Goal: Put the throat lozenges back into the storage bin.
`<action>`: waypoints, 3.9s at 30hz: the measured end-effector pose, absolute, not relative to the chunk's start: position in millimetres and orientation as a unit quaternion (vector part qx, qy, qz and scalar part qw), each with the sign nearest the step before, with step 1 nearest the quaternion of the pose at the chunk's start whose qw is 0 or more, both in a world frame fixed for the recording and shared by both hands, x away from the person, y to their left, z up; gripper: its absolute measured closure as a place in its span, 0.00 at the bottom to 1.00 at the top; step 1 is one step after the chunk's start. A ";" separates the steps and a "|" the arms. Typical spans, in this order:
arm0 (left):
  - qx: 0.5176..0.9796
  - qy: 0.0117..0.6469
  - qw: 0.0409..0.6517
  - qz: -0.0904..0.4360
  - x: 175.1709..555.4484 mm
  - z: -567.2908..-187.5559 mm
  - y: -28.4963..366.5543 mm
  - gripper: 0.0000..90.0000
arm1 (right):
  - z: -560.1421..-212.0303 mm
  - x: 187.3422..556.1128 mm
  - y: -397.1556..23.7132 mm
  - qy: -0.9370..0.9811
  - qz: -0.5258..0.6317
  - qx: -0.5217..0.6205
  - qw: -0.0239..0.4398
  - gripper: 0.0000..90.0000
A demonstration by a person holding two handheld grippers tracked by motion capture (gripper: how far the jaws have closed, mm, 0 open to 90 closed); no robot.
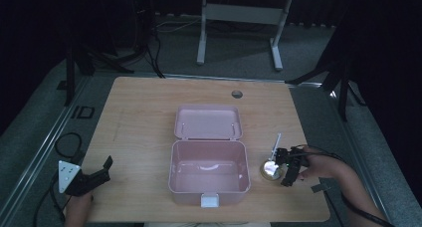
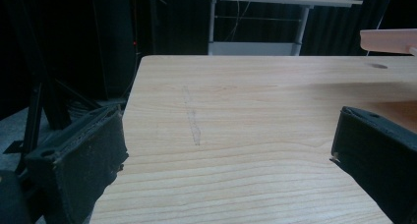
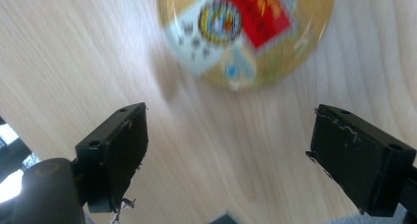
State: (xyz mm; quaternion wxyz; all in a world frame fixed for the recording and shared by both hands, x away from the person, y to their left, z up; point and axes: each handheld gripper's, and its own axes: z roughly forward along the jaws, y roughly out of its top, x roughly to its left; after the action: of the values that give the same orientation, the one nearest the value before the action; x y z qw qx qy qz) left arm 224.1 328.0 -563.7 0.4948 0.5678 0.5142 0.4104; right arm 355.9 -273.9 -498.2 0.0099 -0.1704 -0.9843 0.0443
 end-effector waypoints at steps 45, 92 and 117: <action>0.569 0.513 0.495 0.409 224.1 -563.7 328.1 0.00 | -452.3 358.2 -248.1 -0.989 0.045 -0.134 0.031 0.22; 0.568 0.514 0.497 0.407 223.9 -563.6 328.8 0.01 | -377.1 338.9 -133.1 -0.995 0.012 -0.094 0.015 0.22; 0.569 0.513 0.498 0.406 224.1 -563.6 328.7 0.01 | -422.5 333.5 -98.5 -0.998 0.000 -0.049 0.029 0.22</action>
State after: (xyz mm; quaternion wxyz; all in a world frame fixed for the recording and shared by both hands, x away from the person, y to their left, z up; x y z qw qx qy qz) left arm 224.1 328.7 -563.6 0.4980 0.5690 0.5128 0.4065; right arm 333.5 -98.5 -422.5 0.0287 -0.0492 -0.9984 0.0000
